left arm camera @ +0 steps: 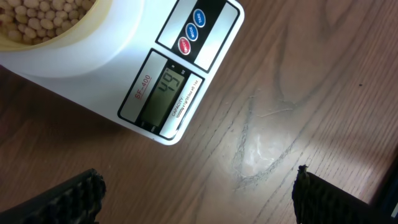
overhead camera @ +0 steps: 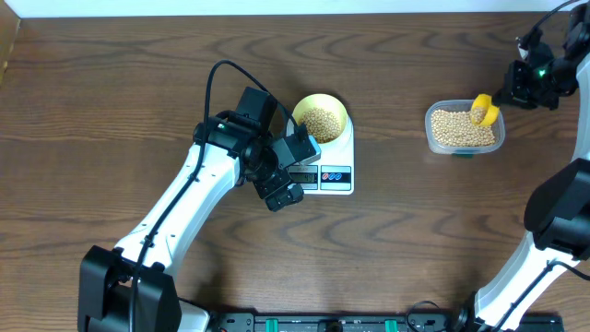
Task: Scoop item into bowl and weigh 50g on scale
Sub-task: 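Lift the filled scoop out of the tub and move it left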
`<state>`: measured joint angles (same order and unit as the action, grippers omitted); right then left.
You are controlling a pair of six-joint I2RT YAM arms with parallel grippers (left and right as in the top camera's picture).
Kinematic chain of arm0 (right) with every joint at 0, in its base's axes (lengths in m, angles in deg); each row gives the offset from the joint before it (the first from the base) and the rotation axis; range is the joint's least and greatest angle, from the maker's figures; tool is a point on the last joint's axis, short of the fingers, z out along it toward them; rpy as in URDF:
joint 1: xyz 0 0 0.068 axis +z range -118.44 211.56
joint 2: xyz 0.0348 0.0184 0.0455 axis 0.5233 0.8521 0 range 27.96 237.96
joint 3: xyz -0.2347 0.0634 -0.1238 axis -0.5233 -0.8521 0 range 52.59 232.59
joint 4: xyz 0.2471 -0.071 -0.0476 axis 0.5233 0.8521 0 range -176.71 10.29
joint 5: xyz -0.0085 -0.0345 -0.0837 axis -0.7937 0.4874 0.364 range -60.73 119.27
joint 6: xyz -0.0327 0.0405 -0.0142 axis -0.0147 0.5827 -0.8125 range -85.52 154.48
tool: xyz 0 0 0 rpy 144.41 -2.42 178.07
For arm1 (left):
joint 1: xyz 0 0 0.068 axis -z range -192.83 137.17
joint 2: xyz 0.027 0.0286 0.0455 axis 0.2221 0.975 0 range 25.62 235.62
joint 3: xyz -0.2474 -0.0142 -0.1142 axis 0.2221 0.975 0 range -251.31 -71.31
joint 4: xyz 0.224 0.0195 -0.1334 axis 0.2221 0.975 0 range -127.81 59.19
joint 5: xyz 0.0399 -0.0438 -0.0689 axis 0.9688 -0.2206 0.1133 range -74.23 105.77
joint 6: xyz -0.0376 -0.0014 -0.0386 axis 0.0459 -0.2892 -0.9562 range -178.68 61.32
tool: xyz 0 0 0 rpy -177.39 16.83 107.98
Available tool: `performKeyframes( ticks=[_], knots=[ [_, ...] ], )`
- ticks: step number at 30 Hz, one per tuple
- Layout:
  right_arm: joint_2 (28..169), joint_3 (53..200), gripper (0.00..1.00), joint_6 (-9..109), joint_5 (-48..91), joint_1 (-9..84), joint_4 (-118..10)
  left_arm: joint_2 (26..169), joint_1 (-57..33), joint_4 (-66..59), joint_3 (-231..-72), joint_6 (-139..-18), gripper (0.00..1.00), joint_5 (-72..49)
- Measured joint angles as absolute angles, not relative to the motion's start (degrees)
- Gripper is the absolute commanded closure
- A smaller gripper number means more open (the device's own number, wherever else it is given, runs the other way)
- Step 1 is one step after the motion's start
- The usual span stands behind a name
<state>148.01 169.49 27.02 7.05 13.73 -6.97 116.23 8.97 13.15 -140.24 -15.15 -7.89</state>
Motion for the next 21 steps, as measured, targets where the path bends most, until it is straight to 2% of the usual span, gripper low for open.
performKeyframes(
  ticks=[21],
  knots=[
    [148.01, 169.53, 0.99, 21.27, -14.68, 10.13, -6.82, 116.23, 8.97, 13.15, -140.24, -15.15, 0.02, -7.89]
  ],
)
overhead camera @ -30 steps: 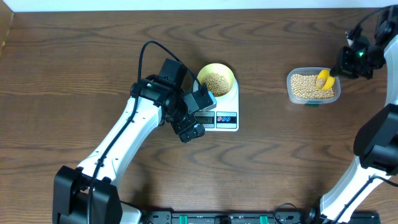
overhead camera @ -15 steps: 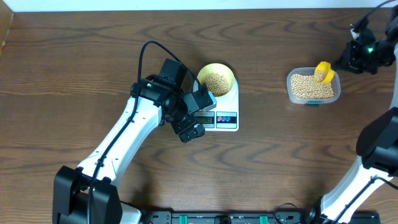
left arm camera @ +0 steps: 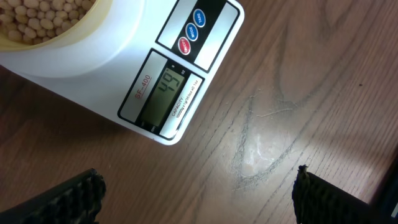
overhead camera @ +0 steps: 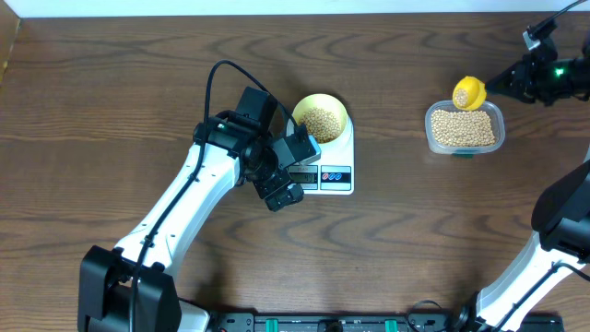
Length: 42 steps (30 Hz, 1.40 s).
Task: Scoop item into bowl and weigh 50g on scale
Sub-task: 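Lift the filled scoop out of the tub and move it left, then carry the scoop over the yellow bowl on the scale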
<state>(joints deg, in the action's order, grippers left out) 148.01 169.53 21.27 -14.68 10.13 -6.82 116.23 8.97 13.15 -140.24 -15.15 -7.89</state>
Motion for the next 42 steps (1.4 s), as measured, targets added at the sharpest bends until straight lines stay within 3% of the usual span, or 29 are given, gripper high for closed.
performKeyframes(
  ticks=[10, 21, 42],
  knots=[
    [148.01, 169.53, 0.99, 20.37, -28.78, 10.54, -12.26, 116.23, 8.97, 13.15, -140.24, -15.15, 0.02, -7.89],
    [148.01, 169.56, 0.99, 23.50, -32.45, 18.08, -22.03, 116.23, 8.97, 13.15, -140.24, -15.15, 0.02, -7.91],
    [148.01, 169.56, 0.99, 22.21, -18.81, 39.02, -30.31, 116.23, 8.97, 13.15, -140.24, -15.15, 0.02, -7.89]
  ],
)
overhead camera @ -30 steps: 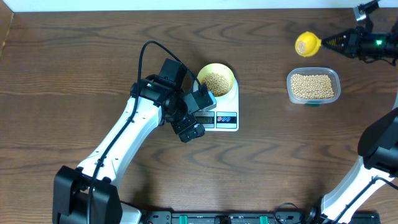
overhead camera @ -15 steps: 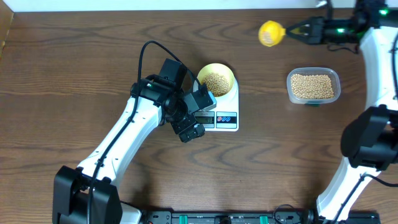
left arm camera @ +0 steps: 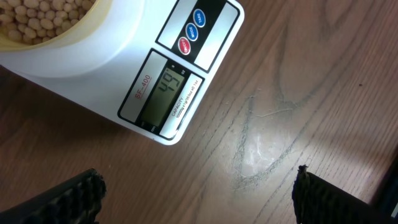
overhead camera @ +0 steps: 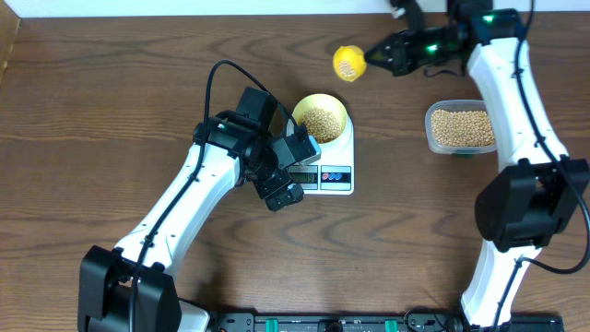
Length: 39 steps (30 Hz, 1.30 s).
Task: Scoop item into bowl and weigh 50g on scale
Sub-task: 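Carry the scoop over the yellow bowl on the scale, then tilt the scoop over the yellow bowl to pour soybeans in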
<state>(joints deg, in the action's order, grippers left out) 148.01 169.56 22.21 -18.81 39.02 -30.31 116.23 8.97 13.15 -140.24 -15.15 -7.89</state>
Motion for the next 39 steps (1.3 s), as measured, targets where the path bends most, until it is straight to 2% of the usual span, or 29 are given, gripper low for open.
performKeyframes(
  ticks=[13, 33, 39],
  knots=[
    [148.01, 169.56, 0.99, 12.16, -11.36, 46.87, -30.90, 116.23, 8.97, 13.15, -140.24, -15.15, 0.02, -7.89],
    [148.01, 169.56, 0.99, 11.00, -7.49, 47.24, -31.62, 116.23, 8.97, 13.15, -140.24, -15.15, 0.02, -7.89],
    [148.01, 169.56, 0.99, 7.72, -8.38, 47.39, -27.73, 116.23, 8.97, 13.15, -140.24, -15.15, 0.02, -7.89]
  ],
)
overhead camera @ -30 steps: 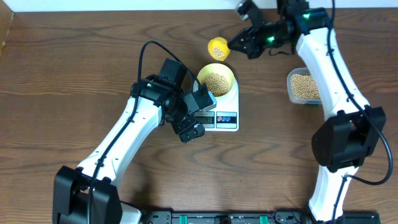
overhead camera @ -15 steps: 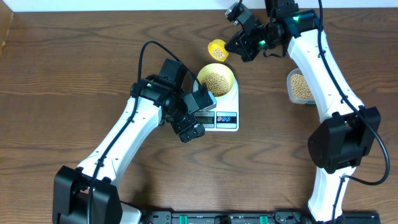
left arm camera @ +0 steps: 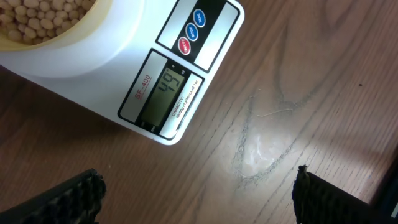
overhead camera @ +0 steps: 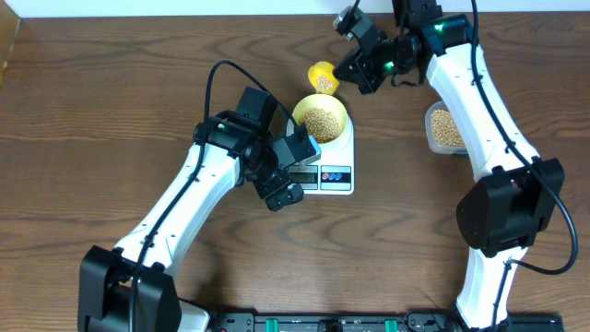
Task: Scoop item into bowl and weigh 50g on scale
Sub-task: 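Tilt the scoop over the yellow bowl to pour soybeans in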
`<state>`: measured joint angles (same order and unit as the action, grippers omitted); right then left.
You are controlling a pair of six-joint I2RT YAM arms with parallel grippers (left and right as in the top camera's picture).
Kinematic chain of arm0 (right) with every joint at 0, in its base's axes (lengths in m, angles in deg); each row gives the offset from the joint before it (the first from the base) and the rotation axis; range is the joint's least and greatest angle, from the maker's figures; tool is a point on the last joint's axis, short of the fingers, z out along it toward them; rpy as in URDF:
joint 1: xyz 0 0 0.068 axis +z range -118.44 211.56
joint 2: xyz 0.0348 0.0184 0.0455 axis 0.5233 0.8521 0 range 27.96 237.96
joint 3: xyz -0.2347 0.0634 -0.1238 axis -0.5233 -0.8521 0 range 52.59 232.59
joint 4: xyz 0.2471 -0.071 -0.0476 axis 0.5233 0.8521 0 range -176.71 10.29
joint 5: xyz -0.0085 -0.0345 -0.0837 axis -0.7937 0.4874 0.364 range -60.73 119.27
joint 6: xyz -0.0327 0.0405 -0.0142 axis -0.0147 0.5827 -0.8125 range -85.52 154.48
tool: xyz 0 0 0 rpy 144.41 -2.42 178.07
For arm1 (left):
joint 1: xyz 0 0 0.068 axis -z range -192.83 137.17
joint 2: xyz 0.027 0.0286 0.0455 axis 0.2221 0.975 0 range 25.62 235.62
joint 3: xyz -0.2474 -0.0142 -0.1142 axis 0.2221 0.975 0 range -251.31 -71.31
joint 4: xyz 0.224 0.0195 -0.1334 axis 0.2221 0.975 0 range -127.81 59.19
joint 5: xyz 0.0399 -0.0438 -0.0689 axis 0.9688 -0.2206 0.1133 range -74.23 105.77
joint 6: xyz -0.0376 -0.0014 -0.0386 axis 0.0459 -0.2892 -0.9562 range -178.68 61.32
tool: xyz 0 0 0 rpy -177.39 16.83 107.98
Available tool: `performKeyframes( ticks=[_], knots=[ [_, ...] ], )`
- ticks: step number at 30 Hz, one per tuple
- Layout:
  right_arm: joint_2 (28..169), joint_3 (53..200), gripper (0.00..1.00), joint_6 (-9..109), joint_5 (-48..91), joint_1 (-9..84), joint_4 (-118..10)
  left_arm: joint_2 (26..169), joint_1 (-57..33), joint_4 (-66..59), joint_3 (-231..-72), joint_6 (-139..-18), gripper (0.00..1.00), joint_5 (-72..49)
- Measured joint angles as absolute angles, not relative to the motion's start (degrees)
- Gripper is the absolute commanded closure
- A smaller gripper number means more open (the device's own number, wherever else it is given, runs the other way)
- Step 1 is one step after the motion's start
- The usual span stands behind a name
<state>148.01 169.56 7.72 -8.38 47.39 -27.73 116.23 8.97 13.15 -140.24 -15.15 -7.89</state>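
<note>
A yellow bowl (overhead camera: 321, 117) of soybeans sits on the white scale (overhead camera: 337, 159); in the left wrist view the scale's display (left arm camera: 163, 94) reads 49. My right gripper (overhead camera: 354, 66) is shut on a yellow scoop (overhead camera: 322, 76) holding beans, just up-left of the bowl's rim. My left gripper (overhead camera: 284, 194) hovers open over bare wood beside the scale's front, its fingers (left arm camera: 74, 196) wide apart with nothing between them. The bowl's rim (left arm camera: 74, 34) shows at the top left of the left wrist view.
A clear plastic container (overhead camera: 441, 129) of soybeans stands to the right of the scale, partly hidden by my right arm. The left arm stretches from the front left toward the scale. The table's far edge runs just behind the scoop.
My right gripper has brought the scoop down and left, from beyond the bowl's upper right to just outside its upper-left rim. The left gripper and the 49 reading are unchanged.
At first the scoop was in the bean container at the right, held by my right gripper. Then it was lifted just above the container with beans in it. Later it hung beyond the bowl, and now it is at the bowl's rim. The display stayed at 49.
</note>
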Motion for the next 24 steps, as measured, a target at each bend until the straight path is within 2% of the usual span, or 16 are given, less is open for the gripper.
performKeyframes(
  ticks=[6, 24],
  knots=[
    [148.01, 169.56, 0.99, 3.74, -8.54, 47.78, -26.31, 116.23, 8.97, 13.15, -140.24, -15.15, 0.02, -7.89],
    [148.01, 169.56, 0.99, 2.52, -8.54, 47.78, -26.31, 116.23, 8.97, 13.15, -140.24, -15.15, 0.02, -7.89]
  ],
)
